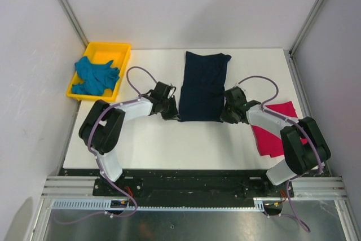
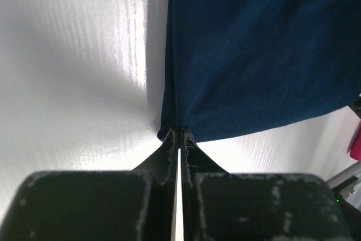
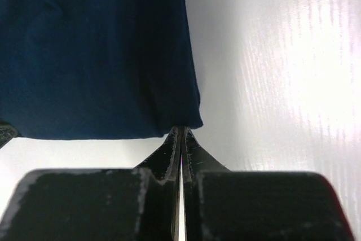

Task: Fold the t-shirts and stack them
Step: Fold the folded rectangular tshirt in 1/3 of the way

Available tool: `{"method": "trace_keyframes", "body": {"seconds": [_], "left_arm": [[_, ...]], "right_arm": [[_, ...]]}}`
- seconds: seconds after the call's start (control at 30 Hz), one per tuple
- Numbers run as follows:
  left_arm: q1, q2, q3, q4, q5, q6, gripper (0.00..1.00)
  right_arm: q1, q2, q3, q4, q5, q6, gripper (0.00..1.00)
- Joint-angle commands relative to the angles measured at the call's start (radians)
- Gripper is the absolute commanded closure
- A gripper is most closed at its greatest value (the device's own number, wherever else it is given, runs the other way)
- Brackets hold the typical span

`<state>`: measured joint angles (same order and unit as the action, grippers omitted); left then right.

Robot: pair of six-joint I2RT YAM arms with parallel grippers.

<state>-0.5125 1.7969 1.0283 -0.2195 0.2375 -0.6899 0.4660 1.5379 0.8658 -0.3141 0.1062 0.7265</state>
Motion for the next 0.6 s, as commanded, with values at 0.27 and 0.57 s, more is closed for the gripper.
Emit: {"method": "trace_keyframes", "body": {"seconds": [0.27, 0.57], "left_arm": [[0.014, -0.187, -0.026, -0.069, -0.141, 0.013, 1.0], [0.015, -0.171, -0.059, -0.072, -0.106, 0.016, 1.0]], "right_arm": [[-0.008, -0.197, 0.031, -0.176, 0.103, -0.078, 0.99], [0.062, -0.193, -0.11, 0.054, 0.004, 0.048, 0.59]]}}
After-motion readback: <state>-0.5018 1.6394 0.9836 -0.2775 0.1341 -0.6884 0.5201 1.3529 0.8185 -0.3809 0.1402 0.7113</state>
